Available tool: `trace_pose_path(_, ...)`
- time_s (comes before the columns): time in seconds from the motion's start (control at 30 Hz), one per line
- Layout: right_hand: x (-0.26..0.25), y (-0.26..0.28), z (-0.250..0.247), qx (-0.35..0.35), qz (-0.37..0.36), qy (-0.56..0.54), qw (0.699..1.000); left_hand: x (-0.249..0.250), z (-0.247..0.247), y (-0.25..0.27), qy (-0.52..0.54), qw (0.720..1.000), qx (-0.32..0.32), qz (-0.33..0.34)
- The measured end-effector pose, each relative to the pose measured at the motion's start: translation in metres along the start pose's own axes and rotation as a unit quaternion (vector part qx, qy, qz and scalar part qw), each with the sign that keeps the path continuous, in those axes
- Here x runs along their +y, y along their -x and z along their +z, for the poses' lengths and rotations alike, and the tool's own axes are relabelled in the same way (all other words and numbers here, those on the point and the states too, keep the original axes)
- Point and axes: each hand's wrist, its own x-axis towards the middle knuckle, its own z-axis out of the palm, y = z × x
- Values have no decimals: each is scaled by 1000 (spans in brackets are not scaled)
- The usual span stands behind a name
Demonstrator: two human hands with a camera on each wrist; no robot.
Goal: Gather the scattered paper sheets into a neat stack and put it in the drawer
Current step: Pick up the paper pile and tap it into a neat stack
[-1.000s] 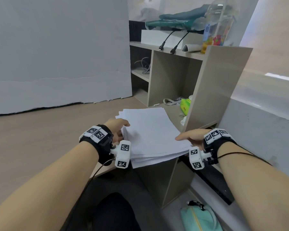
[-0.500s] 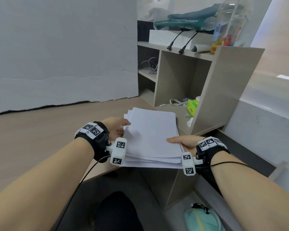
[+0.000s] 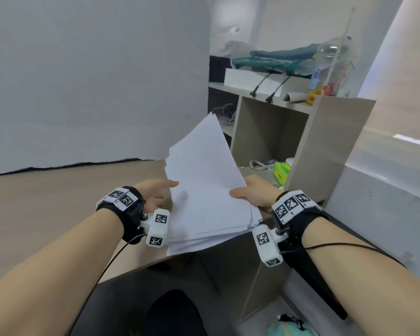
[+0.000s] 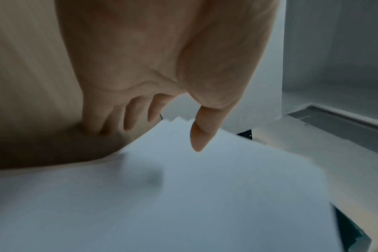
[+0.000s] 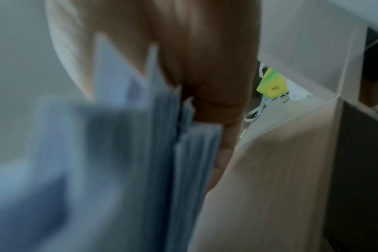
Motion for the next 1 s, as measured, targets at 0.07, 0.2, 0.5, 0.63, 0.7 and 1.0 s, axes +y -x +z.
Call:
trace_pose_path(0.07,-15,-4,10,-20,-26,-71,997,6,-26,4,10,999,26,46)
trace_pose_path(0.2,-57,-29,49,-80,-75,-116,987,20,-91,19,110,990,-26,86)
trace_pose_path(0.5,-167,-138,166,-13,-166,-220,961,65,-228,52,70,887,192,414)
trace_pose_path(0.63,-216,-168,205,33,-194,-338,920,63,-264,70,19,873,226,431)
trace_pose_path(0.7,-233,-178,223,50,-209,-362,907,59,-281,73,22,871,235,431)
trace_pose_path(1.0,-256,-215,263,-3,-255,-342,904,50,-338,66,39,854,279,437)
